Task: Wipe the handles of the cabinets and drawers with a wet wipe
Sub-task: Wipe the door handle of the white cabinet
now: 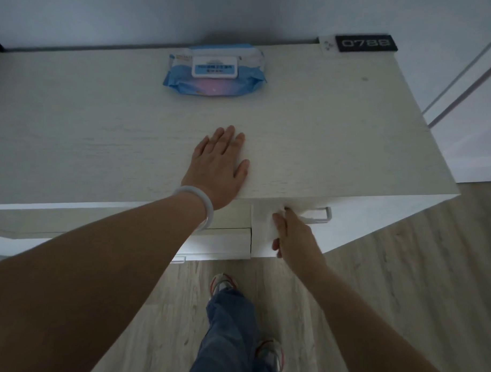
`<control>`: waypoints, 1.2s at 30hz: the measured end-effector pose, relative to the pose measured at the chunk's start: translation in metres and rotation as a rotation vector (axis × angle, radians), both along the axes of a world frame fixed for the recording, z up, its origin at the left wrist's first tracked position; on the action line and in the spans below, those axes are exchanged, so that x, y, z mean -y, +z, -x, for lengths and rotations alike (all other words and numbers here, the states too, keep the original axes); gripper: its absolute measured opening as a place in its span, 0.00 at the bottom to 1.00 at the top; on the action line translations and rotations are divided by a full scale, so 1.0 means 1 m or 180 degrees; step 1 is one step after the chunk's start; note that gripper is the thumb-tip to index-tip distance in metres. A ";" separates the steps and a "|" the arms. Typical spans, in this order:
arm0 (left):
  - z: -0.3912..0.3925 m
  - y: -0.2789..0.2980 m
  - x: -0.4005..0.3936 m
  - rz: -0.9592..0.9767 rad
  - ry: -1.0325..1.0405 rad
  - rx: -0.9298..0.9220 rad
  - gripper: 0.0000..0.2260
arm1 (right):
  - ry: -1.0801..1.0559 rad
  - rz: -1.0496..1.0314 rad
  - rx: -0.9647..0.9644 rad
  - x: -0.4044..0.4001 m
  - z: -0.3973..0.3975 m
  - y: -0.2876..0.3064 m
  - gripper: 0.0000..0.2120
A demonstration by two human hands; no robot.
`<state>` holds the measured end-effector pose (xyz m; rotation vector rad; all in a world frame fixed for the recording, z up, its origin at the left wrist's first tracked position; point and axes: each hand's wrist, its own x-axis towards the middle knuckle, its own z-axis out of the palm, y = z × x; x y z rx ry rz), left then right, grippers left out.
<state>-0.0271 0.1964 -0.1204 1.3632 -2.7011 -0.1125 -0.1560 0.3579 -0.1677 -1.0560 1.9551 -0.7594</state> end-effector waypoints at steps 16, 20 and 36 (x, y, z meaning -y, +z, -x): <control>-0.001 0.000 0.001 0.0061 0.0018 -0.0014 0.26 | 0.0263 -0.0121 -0.0982 -0.011 0.038 -0.006 0.17; 0.000 -0.001 0.001 0.0052 -0.0005 -0.0006 0.26 | -0.0407 0.0165 -0.1000 -0.017 0.049 -0.012 0.19; -0.001 -0.003 0.002 0.0098 -0.0010 -0.0022 0.30 | 0.0206 0.0137 -0.1074 -0.018 0.075 -0.006 0.22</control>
